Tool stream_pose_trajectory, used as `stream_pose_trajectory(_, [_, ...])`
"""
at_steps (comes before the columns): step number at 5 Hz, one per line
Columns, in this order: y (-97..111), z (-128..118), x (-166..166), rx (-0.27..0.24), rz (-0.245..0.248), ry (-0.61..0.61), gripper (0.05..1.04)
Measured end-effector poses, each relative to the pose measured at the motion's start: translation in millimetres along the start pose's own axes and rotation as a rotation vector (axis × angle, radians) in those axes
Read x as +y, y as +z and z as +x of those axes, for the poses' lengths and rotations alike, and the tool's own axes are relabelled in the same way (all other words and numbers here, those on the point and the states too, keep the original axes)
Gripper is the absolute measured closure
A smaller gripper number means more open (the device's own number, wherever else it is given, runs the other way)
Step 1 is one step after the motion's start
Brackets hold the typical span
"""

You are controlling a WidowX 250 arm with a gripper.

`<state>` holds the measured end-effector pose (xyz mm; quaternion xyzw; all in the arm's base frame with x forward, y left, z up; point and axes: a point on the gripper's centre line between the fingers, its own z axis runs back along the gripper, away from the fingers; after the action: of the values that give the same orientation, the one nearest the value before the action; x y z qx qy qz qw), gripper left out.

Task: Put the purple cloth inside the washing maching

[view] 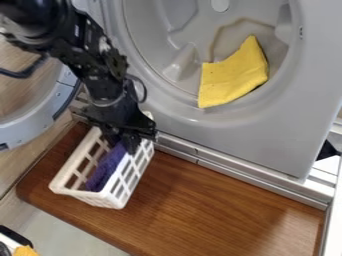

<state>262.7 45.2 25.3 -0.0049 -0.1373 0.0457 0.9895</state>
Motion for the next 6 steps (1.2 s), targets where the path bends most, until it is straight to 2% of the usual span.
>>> stream_pose_trajectory(1, [-16, -4, 5, 0.127, 0.022, 0.075, 0.832])
stream_pose_trajectory(2, [-29, -1, 10, 0.160, 0.044, 0.097, 0.832])
stream_pose_trajectory(3, [-37, 0, 15, 0.180, 0.088, 0.103, 0.832])
stream_pose_trajectory(4, [-41, 2, 9, 0.171, 0.100, 0.039, 0.832])
stream_pose_trajectory(5, [-24, -10, -20, 0.152, 0.020, 0.011, 0.832])
stream_pose_trajectory(6, [9, -17, -48, 0.095, -0.048, 0.007, 0.832])
